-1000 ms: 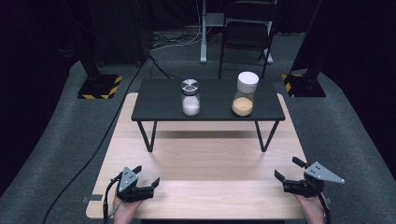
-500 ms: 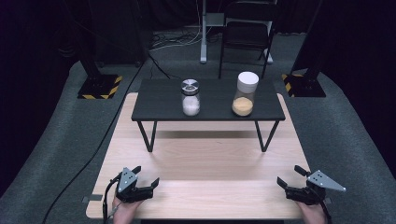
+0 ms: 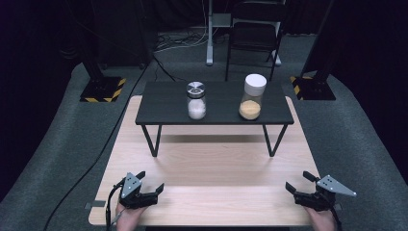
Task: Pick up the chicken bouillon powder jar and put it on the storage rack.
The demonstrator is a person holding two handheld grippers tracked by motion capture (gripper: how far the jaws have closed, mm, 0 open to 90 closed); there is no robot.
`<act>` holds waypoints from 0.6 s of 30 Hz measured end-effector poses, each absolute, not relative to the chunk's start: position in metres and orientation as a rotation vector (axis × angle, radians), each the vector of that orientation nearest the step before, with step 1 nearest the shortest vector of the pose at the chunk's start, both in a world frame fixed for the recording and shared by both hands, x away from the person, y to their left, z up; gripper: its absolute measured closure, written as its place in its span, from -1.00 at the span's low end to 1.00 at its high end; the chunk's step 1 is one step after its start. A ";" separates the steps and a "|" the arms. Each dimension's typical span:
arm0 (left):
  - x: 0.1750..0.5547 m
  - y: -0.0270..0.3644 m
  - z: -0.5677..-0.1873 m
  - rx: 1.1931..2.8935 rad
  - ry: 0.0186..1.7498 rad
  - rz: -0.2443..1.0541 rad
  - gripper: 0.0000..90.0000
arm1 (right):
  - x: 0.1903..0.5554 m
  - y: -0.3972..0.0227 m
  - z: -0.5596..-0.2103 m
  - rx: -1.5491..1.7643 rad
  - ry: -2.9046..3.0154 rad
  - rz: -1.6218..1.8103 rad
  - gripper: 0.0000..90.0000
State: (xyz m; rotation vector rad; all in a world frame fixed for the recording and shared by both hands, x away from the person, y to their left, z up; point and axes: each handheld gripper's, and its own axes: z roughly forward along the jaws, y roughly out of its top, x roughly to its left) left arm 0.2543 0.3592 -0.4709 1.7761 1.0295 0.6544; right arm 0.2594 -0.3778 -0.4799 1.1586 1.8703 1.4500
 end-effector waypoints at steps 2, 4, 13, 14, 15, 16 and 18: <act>0.255 0.359 -0.471 1.777 1.031 0.652 -0.77 | 0.259 -0.377 -0.480 1.158 1.867 1.444 -0.83; 0.255 0.359 -0.471 1.777 1.031 0.652 -0.77 | 0.259 -0.378 -0.480 1.162 1.872 1.437 -0.83; 0.254 0.359 -0.471 1.777 1.030 0.653 -0.77 | 0.260 -0.376 -0.479 1.171 1.880 1.415 -0.82; 0.254 0.359 -0.471 1.777 1.030 0.653 -0.77 | 0.260 -0.376 -0.479 1.171 1.882 1.414 -0.82; 0.254 0.359 -0.471 1.778 1.030 0.653 -0.77 | 0.260 -0.376 -0.479 1.171 1.883 1.412 -0.82; 0.254 0.359 -0.471 1.778 1.030 0.653 -0.77 | 0.261 -0.375 -0.479 1.171 1.885 1.406 -0.81; 0.254 0.359 -0.471 1.778 1.029 0.652 -0.77 | 0.261 -0.374 -0.478 1.181 1.890 1.397 -0.81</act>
